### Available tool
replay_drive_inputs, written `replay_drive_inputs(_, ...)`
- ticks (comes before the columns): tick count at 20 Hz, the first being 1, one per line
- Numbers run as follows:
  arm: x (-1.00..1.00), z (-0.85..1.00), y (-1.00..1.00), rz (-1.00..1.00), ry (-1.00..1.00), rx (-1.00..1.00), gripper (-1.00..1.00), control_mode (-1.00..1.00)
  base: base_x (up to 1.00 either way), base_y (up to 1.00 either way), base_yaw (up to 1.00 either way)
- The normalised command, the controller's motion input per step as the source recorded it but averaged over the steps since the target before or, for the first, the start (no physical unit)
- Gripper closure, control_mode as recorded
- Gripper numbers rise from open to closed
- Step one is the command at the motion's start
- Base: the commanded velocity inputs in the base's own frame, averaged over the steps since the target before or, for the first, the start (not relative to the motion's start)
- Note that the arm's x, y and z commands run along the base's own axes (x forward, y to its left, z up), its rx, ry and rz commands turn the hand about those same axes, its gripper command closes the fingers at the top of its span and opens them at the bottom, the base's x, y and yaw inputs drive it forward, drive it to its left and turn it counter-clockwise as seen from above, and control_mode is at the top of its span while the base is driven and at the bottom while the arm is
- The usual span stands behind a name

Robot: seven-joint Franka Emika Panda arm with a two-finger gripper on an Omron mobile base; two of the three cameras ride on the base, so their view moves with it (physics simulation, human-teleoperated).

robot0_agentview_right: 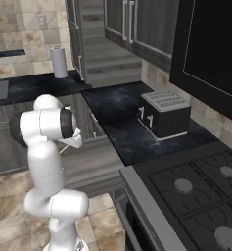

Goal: Take a straw from the drawer in front and place it inside the glass cup on the dining counter.

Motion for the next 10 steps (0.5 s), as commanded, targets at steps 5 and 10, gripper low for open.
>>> replay_drive_inputs(5, -0.5, 1.0, 0.0, 0.11, -0.21, 0.0, 1.0, -1.0, 0.0, 0.0, 0.0)
replay_drive_inputs(10, -0.48, 1.0, 0.0, 0.12, -0.22, 0.0, 1.0, -1.0, 0.0, 0.0, 0.0)
